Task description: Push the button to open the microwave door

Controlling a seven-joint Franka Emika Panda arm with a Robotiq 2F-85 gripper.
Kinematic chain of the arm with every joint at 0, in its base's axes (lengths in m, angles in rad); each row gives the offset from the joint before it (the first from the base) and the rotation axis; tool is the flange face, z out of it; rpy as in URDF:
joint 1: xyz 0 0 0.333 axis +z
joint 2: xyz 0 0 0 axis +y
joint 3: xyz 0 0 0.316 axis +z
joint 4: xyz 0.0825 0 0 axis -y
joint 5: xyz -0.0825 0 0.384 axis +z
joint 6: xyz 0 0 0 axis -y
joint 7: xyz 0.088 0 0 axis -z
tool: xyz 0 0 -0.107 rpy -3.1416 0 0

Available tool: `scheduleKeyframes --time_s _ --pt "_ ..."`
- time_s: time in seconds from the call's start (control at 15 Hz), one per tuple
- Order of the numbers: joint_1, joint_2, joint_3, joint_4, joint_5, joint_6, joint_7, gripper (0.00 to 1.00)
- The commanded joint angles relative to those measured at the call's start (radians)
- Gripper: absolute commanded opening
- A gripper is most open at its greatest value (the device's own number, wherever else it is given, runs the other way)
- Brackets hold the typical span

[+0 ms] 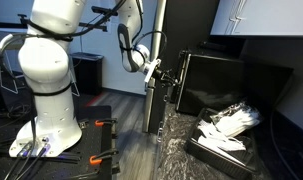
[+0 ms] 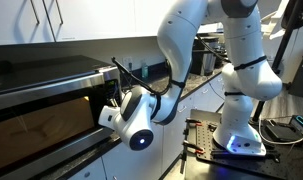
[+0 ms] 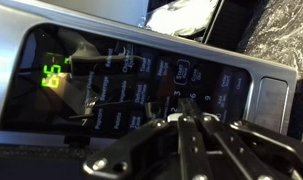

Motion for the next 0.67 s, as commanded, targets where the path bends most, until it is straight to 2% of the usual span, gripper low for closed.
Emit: scheduleKeyframes --time_s 0.0,0.6 --pt "-0.018 -0.014 -0.006 -0.001 -0.023 0.006 -0.025 0.00" --pt "-0.011 -0.024 0.005 -0.025 0.012 -0.009 -0.007 0.00"
